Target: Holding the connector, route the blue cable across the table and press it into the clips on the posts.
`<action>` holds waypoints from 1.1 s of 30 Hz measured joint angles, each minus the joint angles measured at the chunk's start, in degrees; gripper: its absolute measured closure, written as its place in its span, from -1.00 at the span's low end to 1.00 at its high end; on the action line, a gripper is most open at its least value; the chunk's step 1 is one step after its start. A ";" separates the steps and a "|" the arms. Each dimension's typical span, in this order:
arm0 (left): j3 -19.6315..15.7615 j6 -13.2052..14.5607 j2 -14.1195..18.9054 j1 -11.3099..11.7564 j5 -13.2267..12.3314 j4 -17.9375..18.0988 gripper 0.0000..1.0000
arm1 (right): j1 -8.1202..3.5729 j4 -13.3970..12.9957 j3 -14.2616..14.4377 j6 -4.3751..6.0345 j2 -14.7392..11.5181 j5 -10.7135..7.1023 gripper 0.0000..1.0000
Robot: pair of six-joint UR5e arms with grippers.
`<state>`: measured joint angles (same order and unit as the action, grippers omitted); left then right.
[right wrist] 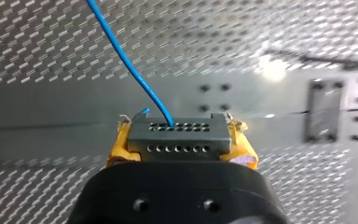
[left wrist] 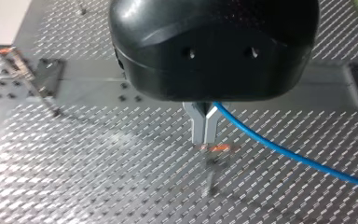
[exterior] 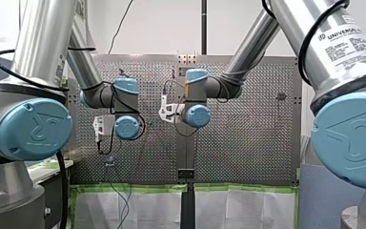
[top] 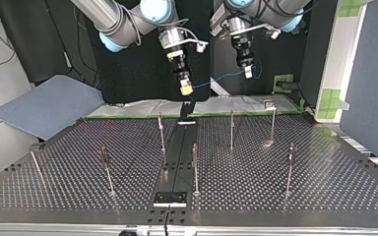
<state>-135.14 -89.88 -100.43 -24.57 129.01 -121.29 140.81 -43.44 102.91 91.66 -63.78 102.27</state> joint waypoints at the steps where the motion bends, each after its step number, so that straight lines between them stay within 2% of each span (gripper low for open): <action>1: 0.35 0.11 0.58 0.18 0.37 -0.53 0.98 | -0.02 0.64 -0.65 0.02 -0.64 -0.53 1.00; 5: 2.03 0.44 3.02 1.05 2.17 -2.92 0.98 | -0.08 2.82 -2.31 0.12 -2.82 -2.09 1.00; 7: 2.68 0.51 4.06 1.38 2.73 -3.92 0.98 | -0.11 4.05 -2.93 0.51 -3.94 -2.80 1.00; 13: 4.08 0.45 7.74 2.24 3.59 -6.80 0.98 | -0.13 7.58 -4.36 1.57 -5.01 -4.21 1.00; 20: 5.70 -0.03 12.04 2.92 3.68 -9.02 0.98 | -0.12 11.82 -5.96 2.12 -4.02 -5.52 1.00; 26: 6.44 0.21 15.42 3.40 3.53 -9.90 0.98 | 0.16 15.45 -9.11 2.18 -2.47 -7.00 1.00; 33: 6.53 1.38 14.39 3.96 3.15 -10.98 0.98 | 0.40 19.67 -13.29 1.93 -2.30 -7.57 1.00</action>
<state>-128.61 -88.50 -86.03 -20.61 132.16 -132.27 141.21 -23.77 89.62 93.60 -66.07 94.71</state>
